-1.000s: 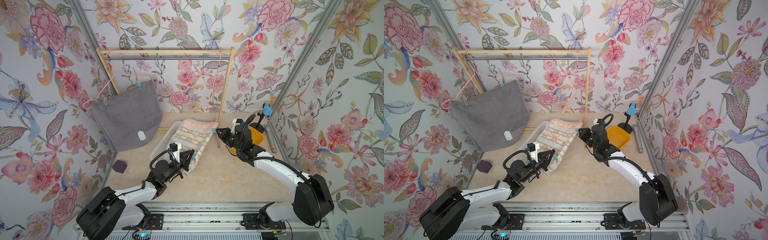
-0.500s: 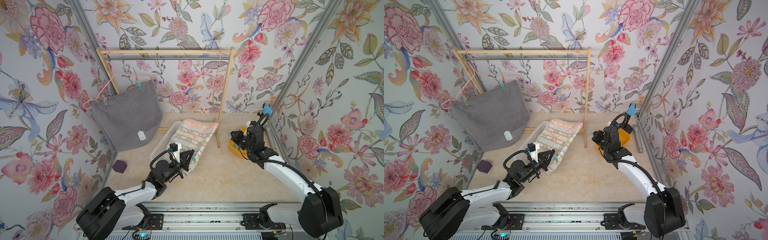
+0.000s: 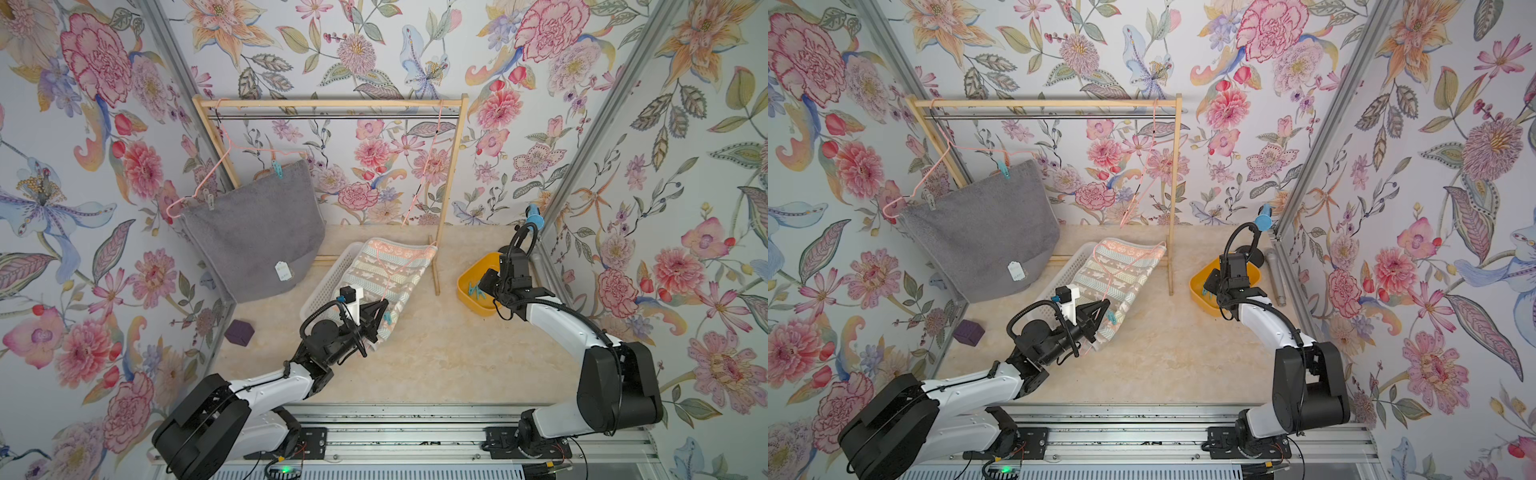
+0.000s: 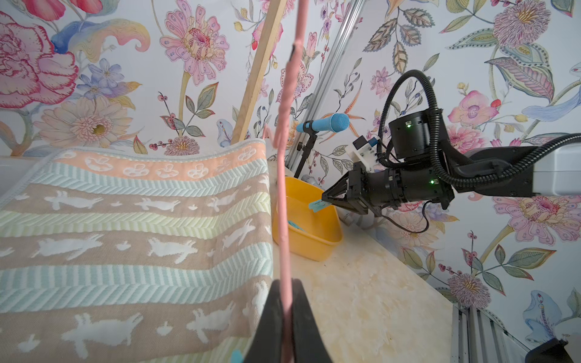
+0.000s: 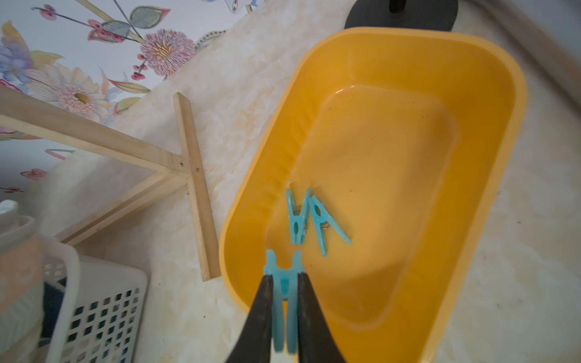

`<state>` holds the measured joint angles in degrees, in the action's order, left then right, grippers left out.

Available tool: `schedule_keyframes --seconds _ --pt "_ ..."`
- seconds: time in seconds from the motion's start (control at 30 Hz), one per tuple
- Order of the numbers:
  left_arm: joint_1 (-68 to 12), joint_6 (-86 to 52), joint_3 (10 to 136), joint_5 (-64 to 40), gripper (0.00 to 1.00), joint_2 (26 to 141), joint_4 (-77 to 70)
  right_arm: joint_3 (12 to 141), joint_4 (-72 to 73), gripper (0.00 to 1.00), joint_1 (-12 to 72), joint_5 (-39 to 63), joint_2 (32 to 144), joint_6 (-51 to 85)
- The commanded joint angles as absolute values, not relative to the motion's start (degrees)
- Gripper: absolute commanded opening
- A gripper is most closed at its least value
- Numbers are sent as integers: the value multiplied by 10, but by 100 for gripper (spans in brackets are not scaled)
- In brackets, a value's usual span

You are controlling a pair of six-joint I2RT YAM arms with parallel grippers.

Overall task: Remove the clothespins securing towels to the hanger
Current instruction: Place the clothespin in the storage box.

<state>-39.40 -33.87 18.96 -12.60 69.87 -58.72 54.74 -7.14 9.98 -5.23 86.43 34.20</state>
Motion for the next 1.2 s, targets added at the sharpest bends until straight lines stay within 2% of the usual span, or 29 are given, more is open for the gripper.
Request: schedule_keyframes --seconds 0.0,0.63,0.93,1.17 --pt "-402 -325 200 -118 0 683 -578 579 -87 14 97 -63 903 304" --pt "-401 -328 188 -115 0 688 -586 678 -21 14 143 67 1058 386" --pt "-401 -321 191 -112 0 686 -576 653 -34 14 118 31 1031 355" --pt "-401 -324 192 -113 0 685 -579 668 -47 16 93 20 1058 328"
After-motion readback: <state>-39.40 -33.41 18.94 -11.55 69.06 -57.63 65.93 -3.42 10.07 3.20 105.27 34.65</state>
